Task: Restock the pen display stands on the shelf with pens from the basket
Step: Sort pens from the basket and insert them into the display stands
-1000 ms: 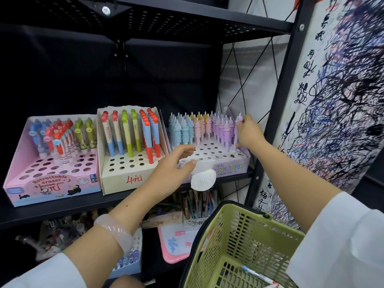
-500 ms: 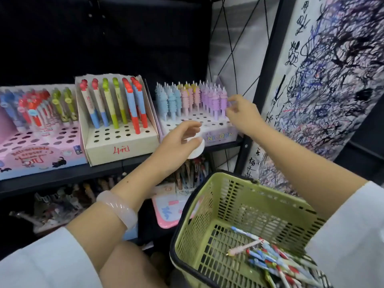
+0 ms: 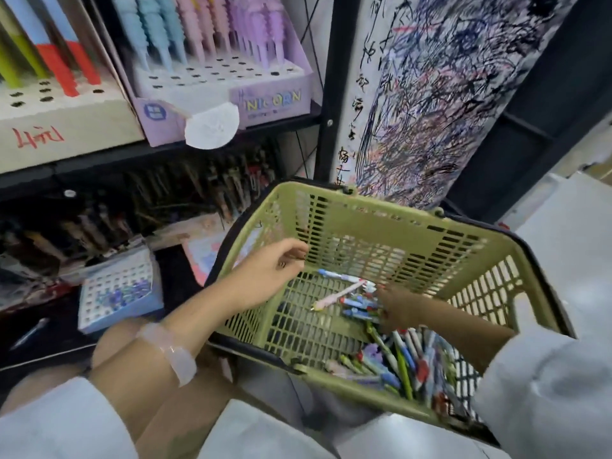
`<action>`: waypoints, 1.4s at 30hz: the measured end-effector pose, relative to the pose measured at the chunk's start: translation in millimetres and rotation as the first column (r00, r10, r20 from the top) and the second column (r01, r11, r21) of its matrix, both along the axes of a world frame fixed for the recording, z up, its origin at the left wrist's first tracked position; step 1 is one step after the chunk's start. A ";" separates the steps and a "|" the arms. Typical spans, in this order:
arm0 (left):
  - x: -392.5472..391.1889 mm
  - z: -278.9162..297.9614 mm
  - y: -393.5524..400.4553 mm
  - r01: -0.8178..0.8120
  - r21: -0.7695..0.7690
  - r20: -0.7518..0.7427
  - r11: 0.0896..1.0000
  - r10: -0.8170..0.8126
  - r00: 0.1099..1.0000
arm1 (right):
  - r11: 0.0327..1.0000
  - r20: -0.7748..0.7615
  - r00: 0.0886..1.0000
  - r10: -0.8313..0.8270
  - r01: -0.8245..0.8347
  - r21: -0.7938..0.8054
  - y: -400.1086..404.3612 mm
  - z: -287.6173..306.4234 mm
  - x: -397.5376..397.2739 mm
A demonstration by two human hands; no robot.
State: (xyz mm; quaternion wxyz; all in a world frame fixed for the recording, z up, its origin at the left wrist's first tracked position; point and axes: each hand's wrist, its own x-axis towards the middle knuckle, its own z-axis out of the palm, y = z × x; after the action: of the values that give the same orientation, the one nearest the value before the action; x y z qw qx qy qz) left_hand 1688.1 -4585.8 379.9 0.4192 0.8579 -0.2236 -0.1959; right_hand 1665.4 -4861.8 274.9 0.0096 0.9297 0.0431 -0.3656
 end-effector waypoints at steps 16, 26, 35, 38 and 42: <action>-0.9 -12.9 -2.4 -0.030 -0.056 -0.087 0.998 0.025 0.996 | 0.977 0.177 0.968 -0.180 0.196 -0.080 17.0 -49.4 9.2; -0.7 -6.7 12.2 -0.081 -0.108 -0.101 0.991 0.071 0.992 | 0.974 0.286 0.947 -0.144 0.085 0.208 35.8 -11.0 13.9; -5.0 7.7 -9.5 -0.121 -0.210 -0.329 0.970 0.046 0.943 | 0.543 0.352 0.782 -0.513 -0.022 0.840 100.0 114.5 29.9; -8.4 14.5 -20.1 -0.124 -0.306 -0.333 0.944 0.016 0.943 | 0.372 0.270 0.778 -0.567 -0.051 0.927 121.7 139.5 25.0; -4.4 25.4 -25.8 -0.218 -0.480 -0.266 0.850 0.096 0.959 | 0.145 0.108 0.750 -0.652 -0.017 0.989 142.8 157.4 21.9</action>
State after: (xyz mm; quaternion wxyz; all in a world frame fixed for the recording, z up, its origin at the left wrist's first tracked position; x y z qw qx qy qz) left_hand 1683.7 -4611.6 405.3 0.6668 0.7047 -0.1452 -0.1943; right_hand 1687.4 -4719.0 432.3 -0.6346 0.7714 0.0431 0.0194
